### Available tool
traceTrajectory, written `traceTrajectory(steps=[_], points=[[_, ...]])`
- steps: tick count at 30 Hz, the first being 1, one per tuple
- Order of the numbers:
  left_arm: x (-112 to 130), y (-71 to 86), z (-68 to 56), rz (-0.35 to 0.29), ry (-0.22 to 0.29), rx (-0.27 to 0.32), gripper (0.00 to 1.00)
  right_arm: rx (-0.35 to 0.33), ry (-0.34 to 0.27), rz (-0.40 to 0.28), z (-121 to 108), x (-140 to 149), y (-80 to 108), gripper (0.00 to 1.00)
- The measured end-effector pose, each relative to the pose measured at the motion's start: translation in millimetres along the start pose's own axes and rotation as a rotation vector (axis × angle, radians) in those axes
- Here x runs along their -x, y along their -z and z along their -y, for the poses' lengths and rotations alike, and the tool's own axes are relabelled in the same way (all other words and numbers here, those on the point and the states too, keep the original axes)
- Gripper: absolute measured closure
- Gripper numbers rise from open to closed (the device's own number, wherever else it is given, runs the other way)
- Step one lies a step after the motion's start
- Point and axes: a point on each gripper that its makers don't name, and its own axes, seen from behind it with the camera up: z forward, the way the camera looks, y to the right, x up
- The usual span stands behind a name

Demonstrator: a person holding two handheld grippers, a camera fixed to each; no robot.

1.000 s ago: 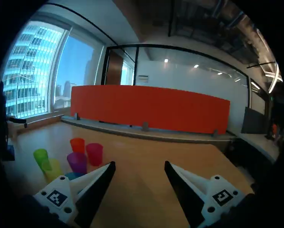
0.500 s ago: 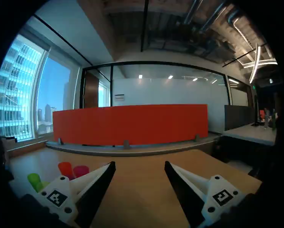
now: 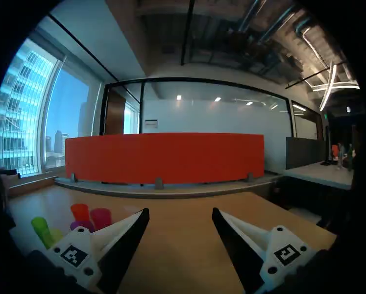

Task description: Pour water

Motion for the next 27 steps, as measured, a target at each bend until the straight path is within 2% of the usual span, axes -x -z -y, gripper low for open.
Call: traceTrajectory(steps=[9,15,27], points=[[12.1,0.5,7.8,-0.015,-0.012,-0.034,0.04,0.01,-0.022,0.018,-3.8,1.2,1.6,0.01],[21.6,3.5,13.2,-0.025,-0.013,-0.053,0.04,0.027,-0.003,0.02,-9.6,-1.6,4.3,0.01],[47.8,0.3,11.1,-0.021,-0.006,-0.059,0.04,0.033,0.001,0.029,-9.5,-7.6,8.3,0.01]])
